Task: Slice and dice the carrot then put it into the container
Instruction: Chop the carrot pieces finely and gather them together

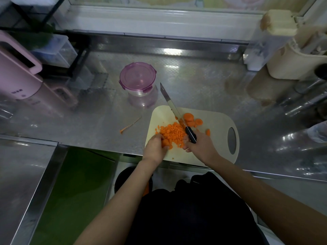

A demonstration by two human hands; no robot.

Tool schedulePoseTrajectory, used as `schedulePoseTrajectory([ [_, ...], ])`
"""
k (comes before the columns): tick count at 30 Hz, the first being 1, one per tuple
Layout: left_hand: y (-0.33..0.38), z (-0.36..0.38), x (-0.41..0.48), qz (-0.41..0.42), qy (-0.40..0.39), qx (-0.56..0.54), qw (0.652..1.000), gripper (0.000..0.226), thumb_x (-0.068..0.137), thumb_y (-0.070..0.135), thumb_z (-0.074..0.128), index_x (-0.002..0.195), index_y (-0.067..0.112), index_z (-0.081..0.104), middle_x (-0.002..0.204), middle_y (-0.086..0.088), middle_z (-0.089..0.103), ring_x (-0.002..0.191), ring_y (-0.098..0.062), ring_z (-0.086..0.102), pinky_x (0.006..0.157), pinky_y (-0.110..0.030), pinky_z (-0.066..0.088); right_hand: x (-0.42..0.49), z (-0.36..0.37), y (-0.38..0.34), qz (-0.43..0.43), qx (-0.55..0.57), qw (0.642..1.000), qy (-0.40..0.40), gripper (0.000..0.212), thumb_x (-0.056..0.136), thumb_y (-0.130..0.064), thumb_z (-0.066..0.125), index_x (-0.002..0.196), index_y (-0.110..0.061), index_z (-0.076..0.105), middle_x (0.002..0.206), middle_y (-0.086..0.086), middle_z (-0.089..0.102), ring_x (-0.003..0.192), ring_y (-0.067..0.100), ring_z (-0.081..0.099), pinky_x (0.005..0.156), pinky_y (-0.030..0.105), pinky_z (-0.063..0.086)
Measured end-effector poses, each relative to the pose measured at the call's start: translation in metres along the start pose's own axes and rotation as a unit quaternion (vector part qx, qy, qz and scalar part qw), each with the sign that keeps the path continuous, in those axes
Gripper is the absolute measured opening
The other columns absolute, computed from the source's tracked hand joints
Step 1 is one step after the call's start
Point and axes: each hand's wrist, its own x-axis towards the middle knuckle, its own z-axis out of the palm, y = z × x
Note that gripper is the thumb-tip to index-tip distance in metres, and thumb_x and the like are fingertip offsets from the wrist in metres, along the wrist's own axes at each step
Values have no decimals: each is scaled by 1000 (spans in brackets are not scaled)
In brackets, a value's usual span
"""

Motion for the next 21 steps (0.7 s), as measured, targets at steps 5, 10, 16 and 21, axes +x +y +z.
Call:
schedulePoseTrajectory([
  [5,-4,-12,-3,1,23,-69,997,20,85,15,67,103,10,60,101,-1,57,97,-16,52,78,-16,33,-1,-1,0,4,6,1000,-2,7,91,-3,53,90,-10,55,78,1,60,66,10,63,62,18,53],
  [10,-18,-40,0,-41,117,-147,981,20,85,16,66,101,6,61,89,-2,56,86,-16,52,75,-24,38,-6,8,-6,22,2,998,-58,21,90,-3,57,75,-15,49,70,3,58,48,5,60,47,18,49],
  [16,-27,-51,-2,-94,169,-239,952,19,88,16,63,101,3,58,87,-5,56,74,-16,53,64,-27,53,-13,37,-10,0,-67,991,-113,33,95,-37,53,75,-10,54,54,-7,55,42,1,48,44,13,38],
  [21,-23,-33,-11,-143,119,-321,929,17,90,17,61,102,7,54,98,-12,59,90,-30,62,66,-41,57,-12,42,-9,58,-40,989,-131,44,98,-47,38,64,-19,40,49,-2,37,42,14,37,41,21,33],
])
